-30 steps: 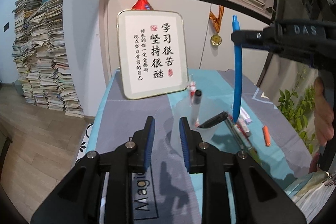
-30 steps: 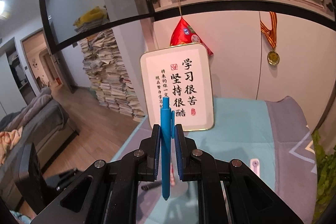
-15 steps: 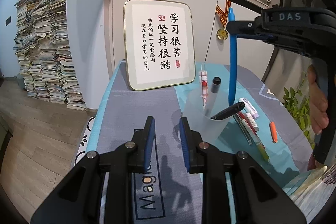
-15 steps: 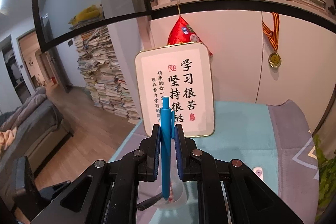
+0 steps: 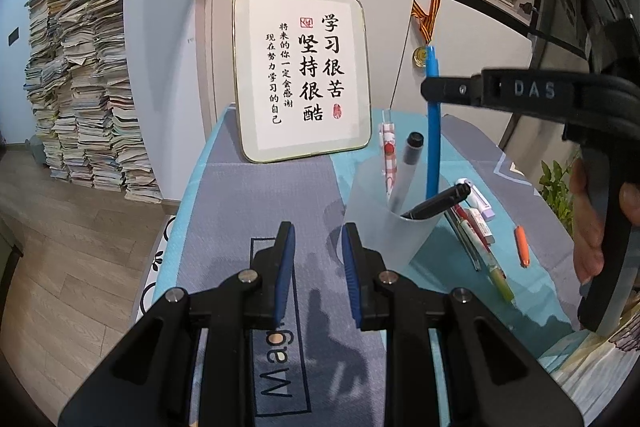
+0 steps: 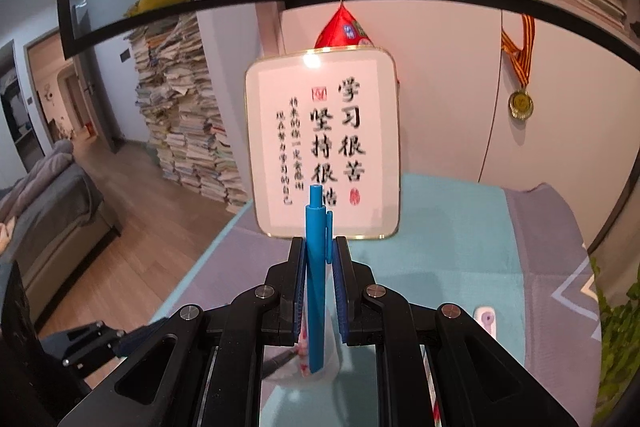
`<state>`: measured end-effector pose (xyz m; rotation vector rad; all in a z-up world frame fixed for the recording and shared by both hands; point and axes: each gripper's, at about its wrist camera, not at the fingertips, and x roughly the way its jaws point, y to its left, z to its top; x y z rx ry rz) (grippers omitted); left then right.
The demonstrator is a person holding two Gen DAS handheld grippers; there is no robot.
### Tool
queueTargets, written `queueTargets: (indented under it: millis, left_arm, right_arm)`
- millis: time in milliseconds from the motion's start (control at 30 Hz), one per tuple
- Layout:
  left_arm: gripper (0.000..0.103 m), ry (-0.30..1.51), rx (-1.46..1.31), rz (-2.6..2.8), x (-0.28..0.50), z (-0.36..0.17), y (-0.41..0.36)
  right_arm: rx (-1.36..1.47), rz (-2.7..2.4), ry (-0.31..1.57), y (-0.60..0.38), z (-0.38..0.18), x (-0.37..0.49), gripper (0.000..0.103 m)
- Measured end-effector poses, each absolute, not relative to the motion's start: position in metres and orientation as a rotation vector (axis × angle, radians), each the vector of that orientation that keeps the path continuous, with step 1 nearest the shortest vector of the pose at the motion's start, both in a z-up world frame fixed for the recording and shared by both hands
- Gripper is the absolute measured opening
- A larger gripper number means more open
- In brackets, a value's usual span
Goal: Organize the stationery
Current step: 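Carry the blue pen into the frosted cup and open the right gripper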
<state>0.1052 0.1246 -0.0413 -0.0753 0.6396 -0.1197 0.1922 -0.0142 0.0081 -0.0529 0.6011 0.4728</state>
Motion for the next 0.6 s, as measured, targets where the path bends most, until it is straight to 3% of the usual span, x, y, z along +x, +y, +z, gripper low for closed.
queueTargets:
  millis: [600]
  left_arm:
    - [0.022, 0.672, -0.078, -0.128, 0.103, -0.047, 0.116]
  right_arm:
    - [-0.045, 0.501, 0.745, -0.017, -0.023, 0.195, 0.014]
